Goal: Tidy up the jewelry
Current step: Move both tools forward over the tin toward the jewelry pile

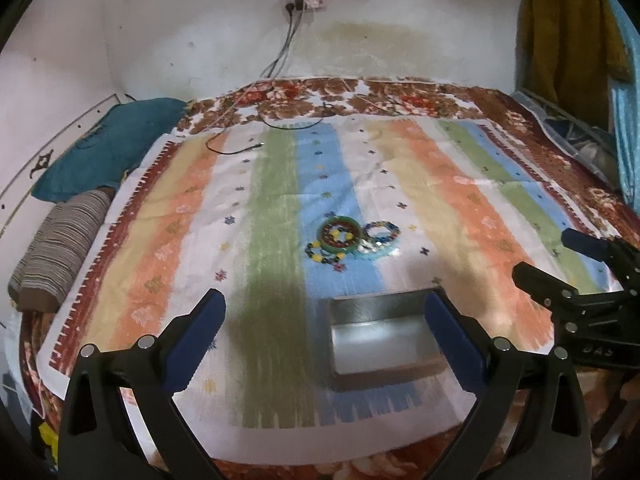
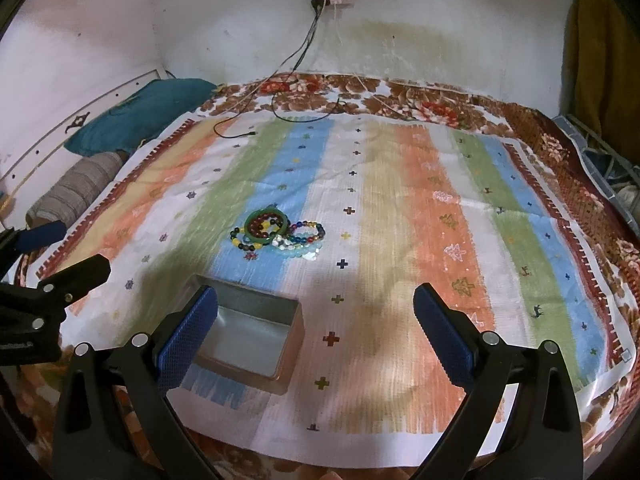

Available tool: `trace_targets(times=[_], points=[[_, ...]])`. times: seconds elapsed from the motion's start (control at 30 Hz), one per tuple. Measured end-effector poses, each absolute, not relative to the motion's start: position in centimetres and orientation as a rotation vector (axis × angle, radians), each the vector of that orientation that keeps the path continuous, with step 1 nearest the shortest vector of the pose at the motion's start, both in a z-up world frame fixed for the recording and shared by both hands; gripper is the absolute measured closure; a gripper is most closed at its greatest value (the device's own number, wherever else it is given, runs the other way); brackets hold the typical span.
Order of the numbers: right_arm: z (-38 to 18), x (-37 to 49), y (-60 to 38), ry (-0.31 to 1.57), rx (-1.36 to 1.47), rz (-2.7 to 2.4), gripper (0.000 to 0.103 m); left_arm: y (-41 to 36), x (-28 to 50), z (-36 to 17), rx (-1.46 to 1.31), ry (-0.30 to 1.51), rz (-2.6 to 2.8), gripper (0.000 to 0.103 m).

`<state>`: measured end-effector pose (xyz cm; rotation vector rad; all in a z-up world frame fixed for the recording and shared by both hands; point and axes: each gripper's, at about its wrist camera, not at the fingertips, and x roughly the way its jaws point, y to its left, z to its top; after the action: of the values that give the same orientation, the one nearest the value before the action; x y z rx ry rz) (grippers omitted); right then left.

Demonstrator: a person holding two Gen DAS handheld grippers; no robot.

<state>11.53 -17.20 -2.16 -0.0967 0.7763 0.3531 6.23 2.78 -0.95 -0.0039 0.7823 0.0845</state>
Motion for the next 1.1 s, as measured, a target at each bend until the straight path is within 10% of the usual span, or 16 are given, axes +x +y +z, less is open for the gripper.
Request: trace_targets(times=[1.1], points=[[-3.1, 18.9, -16.0, 0.878, -0.071, 0.302, 0.004, 4.6, 13.7, -2.5, 0.013, 0.859, 0.117, 0.005]])
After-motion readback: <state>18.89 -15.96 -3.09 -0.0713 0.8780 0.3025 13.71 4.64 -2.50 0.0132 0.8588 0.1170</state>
